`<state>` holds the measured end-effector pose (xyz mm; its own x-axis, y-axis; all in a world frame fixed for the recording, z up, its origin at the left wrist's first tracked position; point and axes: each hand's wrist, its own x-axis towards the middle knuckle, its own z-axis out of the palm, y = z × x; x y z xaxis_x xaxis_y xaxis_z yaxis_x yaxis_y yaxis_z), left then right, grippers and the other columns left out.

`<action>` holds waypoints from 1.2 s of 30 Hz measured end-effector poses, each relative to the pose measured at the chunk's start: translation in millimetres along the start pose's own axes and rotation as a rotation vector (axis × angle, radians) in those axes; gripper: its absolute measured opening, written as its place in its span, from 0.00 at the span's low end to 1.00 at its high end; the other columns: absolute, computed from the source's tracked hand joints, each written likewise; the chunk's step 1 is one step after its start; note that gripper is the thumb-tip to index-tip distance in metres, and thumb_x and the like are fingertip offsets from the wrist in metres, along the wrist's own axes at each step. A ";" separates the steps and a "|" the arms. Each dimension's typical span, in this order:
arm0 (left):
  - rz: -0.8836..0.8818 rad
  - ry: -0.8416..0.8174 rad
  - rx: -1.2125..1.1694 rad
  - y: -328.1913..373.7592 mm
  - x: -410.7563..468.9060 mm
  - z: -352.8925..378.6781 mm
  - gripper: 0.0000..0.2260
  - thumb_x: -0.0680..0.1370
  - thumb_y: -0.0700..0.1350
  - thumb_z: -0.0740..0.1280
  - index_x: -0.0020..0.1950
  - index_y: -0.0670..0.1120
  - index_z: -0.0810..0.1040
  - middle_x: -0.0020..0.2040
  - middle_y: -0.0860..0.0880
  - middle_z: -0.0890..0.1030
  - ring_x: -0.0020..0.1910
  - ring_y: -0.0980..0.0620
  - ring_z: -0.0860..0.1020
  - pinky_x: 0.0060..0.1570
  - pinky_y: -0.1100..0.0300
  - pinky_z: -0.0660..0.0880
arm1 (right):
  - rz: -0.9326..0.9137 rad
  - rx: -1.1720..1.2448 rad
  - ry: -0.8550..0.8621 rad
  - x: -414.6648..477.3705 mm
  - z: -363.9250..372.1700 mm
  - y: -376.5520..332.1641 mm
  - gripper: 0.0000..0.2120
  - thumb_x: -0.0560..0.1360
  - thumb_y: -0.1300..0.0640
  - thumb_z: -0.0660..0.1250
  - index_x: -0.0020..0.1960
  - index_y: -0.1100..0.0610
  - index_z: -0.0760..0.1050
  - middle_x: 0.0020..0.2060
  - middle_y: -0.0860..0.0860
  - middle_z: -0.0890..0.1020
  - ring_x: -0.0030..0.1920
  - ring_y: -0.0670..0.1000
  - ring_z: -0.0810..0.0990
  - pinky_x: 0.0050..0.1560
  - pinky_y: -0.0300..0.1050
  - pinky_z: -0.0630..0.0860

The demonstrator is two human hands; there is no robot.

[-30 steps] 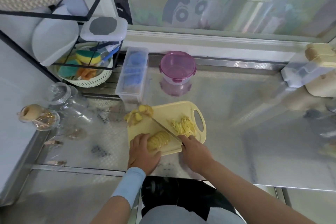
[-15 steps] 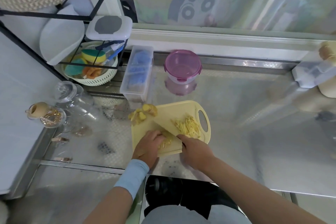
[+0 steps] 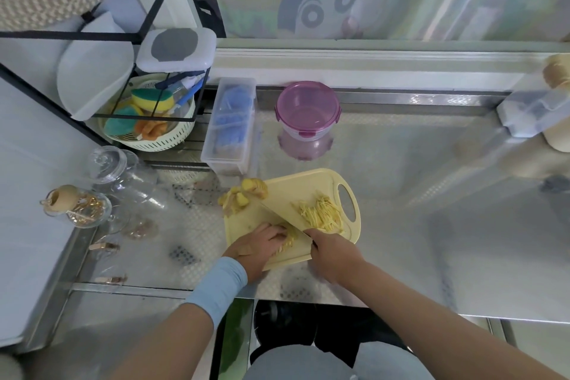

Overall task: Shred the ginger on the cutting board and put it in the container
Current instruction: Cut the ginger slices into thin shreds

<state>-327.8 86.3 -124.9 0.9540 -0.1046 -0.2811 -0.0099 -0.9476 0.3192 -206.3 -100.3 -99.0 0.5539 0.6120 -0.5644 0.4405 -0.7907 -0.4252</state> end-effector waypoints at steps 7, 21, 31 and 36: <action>0.058 -0.044 0.128 1.5 7.8 -10.7 0.31 0.73 0.36 0.68 0.75 0.46 0.64 0.75 0.50 0.63 0.69 0.48 0.63 0.63 0.53 0.72 | 0.001 -0.005 0.022 -0.1 2.4 -0.9 0.22 0.82 0.56 0.50 0.73 0.45 0.68 0.54 0.53 0.81 0.44 0.55 0.75 0.41 0.45 0.72; 0.114 0.132 0.068 -0.2 7.4 -1.1 0.24 0.60 0.36 0.79 0.54 0.45 0.81 0.54 0.48 0.81 0.52 0.50 0.78 0.36 0.59 0.81 | 0.008 -0.047 0.055 -10.3 1.4 -11.4 0.18 0.85 0.47 0.52 0.69 0.50 0.72 0.54 0.54 0.82 0.53 0.58 0.80 0.50 0.50 0.78; 0.069 0.123 0.138 8.9 6.4 -3.0 0.28 0.56 0.45 0.83 0.55 0.48 0.84 0.53 0.52 0.82 0.50 0.52 0.80 0.39 0.61 0.81 | -0.040 -0.202 0.112 -26.5 6.5 -15.9 0.14 0.84 0.53 0.50 0.66 0.47 0.69 0.38 0.51 0.78 0.38 0.58 0.78 0.39 0.53 0.80; 0.010 0.101 0.029 9.3 8.4 -8.5 0.24 0.66 0.34 0.75 0.61 0.44 0.80 0.60 0.46 0.80 0.57 0.46 0.79 0.44 0.52 0.81 | 0.004 -0.202 0.117 -31.2 10.2 -9.7 0.14 0.83 0.55 0.50 0.65 0.47 0.68 0.35 0.49 0.73 0.37 0.57 0.75 0.37 0.52 0.76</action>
<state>-317.4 79.2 -116.6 0.9792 -0.0842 -0.1848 -0.0265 -0.9552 0.2946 -235.1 -111.8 -84.5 0.6290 0.6152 -0.4753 0.5637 -0.7820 -0.2661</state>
